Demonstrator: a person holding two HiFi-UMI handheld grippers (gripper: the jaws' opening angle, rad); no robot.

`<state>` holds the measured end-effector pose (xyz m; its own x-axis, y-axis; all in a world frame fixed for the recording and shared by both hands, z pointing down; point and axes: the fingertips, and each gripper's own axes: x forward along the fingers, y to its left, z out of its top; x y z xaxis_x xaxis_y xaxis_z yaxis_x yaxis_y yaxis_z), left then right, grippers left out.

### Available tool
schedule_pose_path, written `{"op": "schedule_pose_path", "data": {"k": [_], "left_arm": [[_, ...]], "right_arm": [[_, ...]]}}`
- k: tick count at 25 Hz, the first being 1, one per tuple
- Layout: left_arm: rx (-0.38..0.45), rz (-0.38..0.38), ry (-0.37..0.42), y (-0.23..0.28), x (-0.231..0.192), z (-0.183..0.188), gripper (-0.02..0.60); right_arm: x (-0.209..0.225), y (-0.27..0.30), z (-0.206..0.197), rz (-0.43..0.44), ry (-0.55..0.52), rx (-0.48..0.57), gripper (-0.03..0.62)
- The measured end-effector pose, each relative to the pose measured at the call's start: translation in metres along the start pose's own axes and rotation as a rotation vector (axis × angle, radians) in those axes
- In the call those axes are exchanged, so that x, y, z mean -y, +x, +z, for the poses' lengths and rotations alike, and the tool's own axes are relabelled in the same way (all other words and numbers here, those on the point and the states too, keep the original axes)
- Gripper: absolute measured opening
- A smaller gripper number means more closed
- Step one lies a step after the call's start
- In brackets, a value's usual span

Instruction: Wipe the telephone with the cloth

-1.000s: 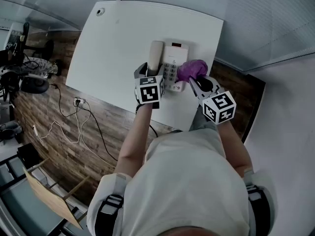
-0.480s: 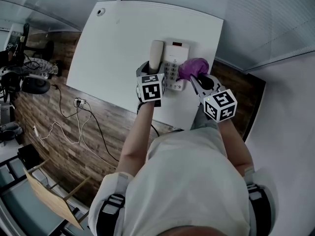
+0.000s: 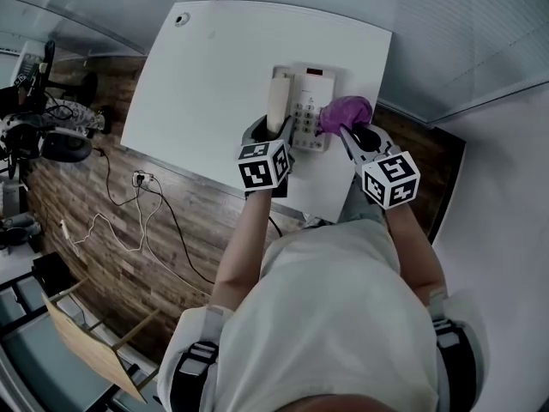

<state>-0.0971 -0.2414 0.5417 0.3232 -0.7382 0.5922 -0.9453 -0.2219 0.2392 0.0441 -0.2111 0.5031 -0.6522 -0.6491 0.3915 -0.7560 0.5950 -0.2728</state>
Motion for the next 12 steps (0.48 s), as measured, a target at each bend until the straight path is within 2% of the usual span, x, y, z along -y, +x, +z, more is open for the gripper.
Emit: {"op": "schedule_pose_path", "data": {"k": [6, 12], "left_arm": [[0.048, -0.089, -0.086, -0.035, 0.02, -0.007, 0.225], [0.099, -0.201, -0.125, -0.064, 0.041, -0.009, 0.225]], "right_arm": [[-0.008, -0.009, -0.002, -0.022, -0.061, -0.015, 0.046], [-0.023, -0.009, -0.001, -0.023, -0.151, -0.051, 0.046]]}}
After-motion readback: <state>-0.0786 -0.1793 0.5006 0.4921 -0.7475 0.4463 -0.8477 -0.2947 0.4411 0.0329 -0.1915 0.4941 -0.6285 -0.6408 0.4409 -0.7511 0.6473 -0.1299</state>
